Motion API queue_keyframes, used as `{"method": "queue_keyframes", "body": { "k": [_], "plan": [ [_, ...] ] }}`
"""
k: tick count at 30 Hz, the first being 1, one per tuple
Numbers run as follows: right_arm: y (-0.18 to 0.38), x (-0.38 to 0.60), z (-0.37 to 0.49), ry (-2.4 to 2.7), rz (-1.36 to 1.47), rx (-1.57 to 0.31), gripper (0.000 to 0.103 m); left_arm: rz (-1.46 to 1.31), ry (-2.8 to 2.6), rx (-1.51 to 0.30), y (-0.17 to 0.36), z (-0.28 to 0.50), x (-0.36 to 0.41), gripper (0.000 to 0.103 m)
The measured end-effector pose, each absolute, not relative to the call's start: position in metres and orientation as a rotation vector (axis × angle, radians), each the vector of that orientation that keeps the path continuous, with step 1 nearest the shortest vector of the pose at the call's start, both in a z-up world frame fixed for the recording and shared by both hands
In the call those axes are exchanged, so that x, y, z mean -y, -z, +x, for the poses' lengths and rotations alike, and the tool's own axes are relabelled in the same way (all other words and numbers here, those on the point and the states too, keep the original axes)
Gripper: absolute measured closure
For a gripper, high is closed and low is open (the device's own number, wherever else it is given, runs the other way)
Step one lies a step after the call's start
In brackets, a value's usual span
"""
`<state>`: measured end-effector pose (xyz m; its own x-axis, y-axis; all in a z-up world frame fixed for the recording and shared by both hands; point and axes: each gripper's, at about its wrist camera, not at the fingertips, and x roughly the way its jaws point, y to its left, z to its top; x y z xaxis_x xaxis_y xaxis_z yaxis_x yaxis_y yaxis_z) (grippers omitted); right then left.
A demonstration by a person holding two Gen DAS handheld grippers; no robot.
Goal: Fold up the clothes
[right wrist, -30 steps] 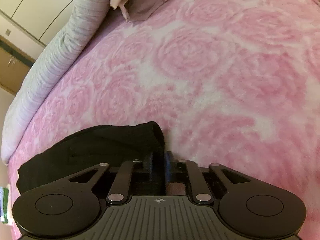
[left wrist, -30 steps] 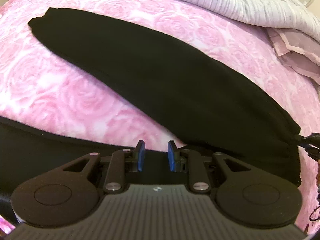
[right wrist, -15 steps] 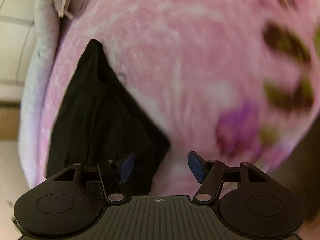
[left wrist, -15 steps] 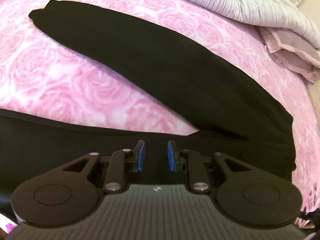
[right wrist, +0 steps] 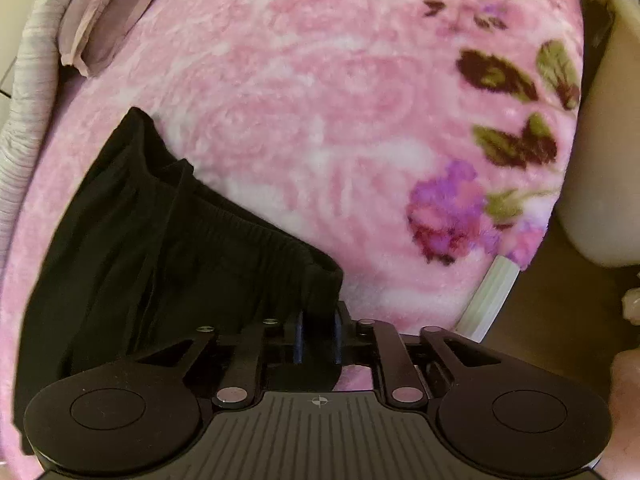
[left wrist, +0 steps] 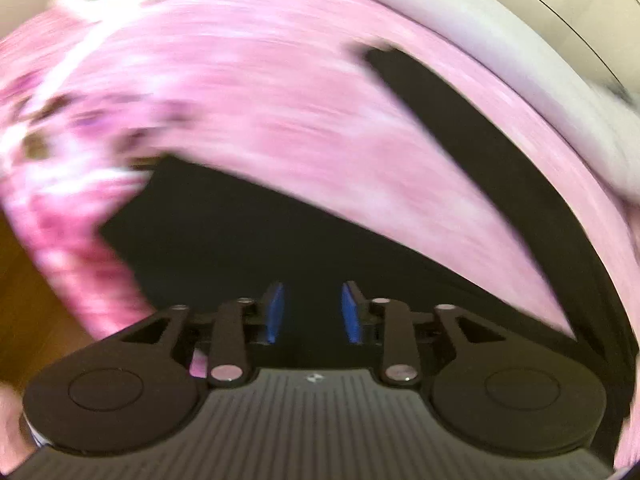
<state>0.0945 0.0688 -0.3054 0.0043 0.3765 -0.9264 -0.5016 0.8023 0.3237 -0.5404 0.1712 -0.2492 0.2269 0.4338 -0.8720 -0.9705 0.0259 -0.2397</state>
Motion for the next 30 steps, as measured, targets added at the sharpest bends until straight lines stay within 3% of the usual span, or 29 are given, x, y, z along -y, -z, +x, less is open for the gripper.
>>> {"method": "queue_keyframes", "body": {
  "k": [6, 10, 12, 13, 14, 15, 24, 30],
  "plan": [
    [0.311, -0.062, 0.082, -0.678, -0.106, -1.429, 0.068, -1.254, -1.402, -0.429, 0.274, -0.635, -0.189, 0.067],
    [0.313, -0.057, 0.081, -0.689, -0.066, -1.428, 0.060, -1.316, -1.438, -0.400, 0.301, -0.643, -0.195, 0.067],
    [0.314, -0.054, 0.081, -0.695, -0.046, -1.428, 0.059, -1.298, -1.448, -0.433, 0.312, -0.640, -0.199, 0.072],
    [0.315, -0.053, 0.080, -0.697, -0.035, -1.427, 0.060, -1.271, -1.454, -0.450, 0.314, -0.637, -0.202, 0.077],
    [0.314, -0.053, 0.080, -0.701, -0.049, -1.423, 0.071, -1.240, -1.455, -0.467, 0.313, -0.634, -0.206, 0.085],
    [0.314, -0.054, 0.079, -0.707, -0.074, -1.419, 0.102, -1.199, -1.433, -0.477, 0.311, -0.631, -0.211, 0.100],
    [0.311, -0.040, 0.081, -0.745, -0.070, -1.454, 0.102, -0.795, -1.291, -0.349, 0.212, -0.632, -0.259, 0.102],
    [0.310, -0.030, 0.083, -0.771, -0.068, -1.477, 0.102, -0.847, -1.366, -0.620, 0.278, -0.643, -0.244, 0.101]
  ]
}}
